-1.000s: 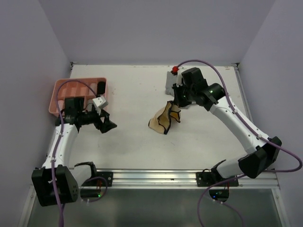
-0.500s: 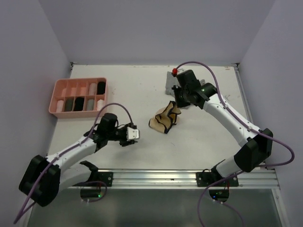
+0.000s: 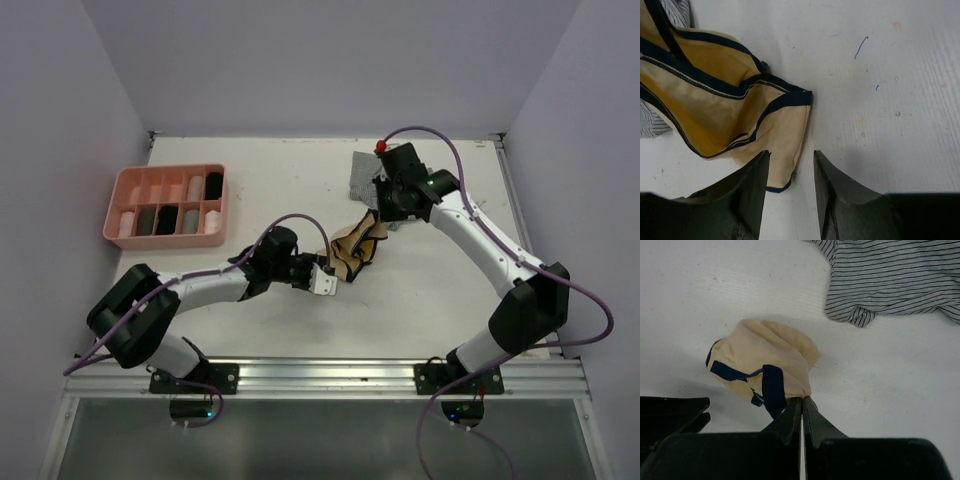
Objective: Roll the underwear
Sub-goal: Move the underwear to the center of the board, then flatten the underwear
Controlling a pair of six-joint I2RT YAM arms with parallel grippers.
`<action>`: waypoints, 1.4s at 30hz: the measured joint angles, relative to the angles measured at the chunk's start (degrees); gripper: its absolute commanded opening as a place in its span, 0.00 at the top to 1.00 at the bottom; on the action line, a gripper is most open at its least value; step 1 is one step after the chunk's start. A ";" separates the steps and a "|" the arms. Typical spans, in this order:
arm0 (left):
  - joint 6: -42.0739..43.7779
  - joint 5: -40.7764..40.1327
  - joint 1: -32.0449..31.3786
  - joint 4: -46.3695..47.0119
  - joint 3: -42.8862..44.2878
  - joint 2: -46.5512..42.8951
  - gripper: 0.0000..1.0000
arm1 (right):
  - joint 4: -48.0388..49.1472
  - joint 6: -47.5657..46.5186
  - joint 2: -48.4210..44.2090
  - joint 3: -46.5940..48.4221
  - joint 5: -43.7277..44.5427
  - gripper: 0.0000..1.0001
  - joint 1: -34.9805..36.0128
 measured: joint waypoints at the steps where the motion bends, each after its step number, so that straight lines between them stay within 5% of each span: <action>1: 0.74 -0.02 -0.68 0.11 0.66 0.85 0.57 | 0.02 0.04 0.00 0.00 -0.13 1.00 -0.37; 16: 4.68 -2.36 -5.25 0.48 4.68 12.20 0.62 | 1.11 0.24 0.04 0.00 -2.91 1.00 -3.67; 34: 5.11 -3.58 -5.31 2.05 8.70 15.41 0.62 | 1.44 0.20 0.26 -0.02 -4.20 1.00 -4.28; 42: 5.11 -3.58 -5.73 1.55 11.13 18.53 0.72 | 1.66 0.20 0.26 -1.25 -4.20 1.00 -4.52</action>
